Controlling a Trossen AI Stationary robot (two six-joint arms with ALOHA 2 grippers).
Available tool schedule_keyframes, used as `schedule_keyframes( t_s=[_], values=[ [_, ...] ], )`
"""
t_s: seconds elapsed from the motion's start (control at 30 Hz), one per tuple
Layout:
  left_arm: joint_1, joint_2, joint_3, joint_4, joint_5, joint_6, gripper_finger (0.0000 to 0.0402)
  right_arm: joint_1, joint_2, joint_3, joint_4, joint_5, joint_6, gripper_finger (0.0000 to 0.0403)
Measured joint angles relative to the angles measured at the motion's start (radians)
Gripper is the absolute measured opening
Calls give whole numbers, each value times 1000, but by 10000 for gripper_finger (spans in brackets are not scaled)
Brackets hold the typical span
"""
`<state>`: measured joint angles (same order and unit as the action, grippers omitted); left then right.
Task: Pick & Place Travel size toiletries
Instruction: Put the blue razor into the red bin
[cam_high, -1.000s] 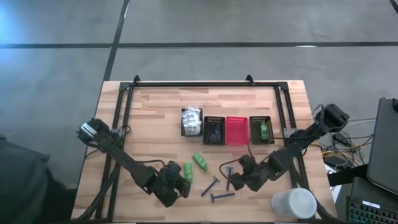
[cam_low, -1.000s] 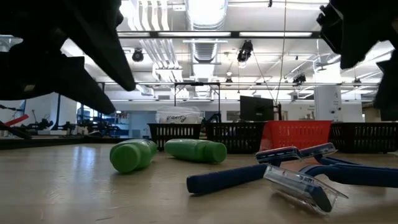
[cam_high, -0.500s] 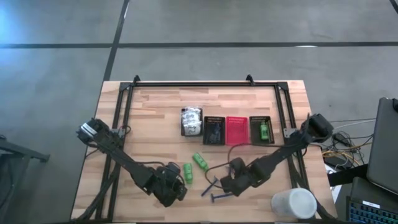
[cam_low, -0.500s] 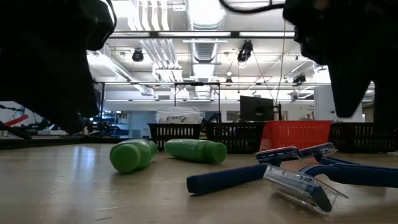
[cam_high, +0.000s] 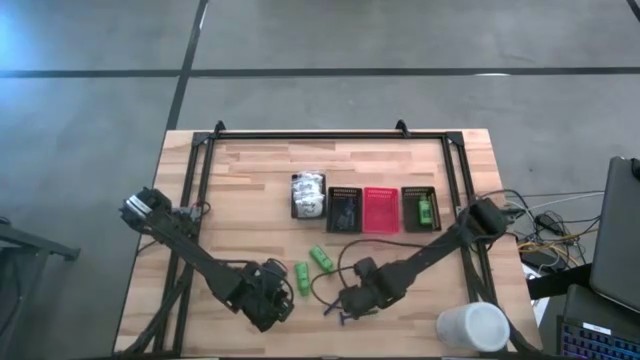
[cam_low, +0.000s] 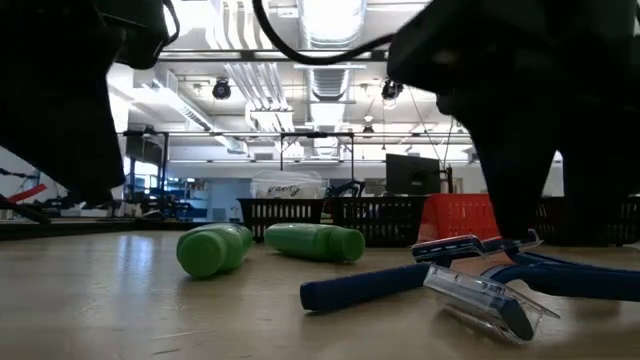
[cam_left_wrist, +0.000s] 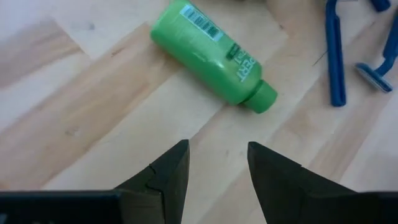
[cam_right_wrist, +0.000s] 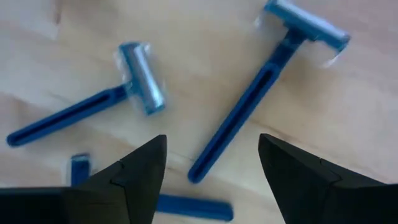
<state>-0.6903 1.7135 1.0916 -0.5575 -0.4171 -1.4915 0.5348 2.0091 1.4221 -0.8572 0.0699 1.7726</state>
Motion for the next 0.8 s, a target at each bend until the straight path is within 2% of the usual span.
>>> schedule_keyframes(
  t_s=[0.23,0.53,0.8],
  values=[
    [0,-59,-2,-79,-20,101,168,1,77,96,-139,-3,50,229],
    [1,-142,-61,-125,-29,174,168,-5,112,101,-128,-3,101,216],
    [-4,-249,-172,-95,-29,177,168,-28,127,95,-111,-3,117,174]
  ],
)
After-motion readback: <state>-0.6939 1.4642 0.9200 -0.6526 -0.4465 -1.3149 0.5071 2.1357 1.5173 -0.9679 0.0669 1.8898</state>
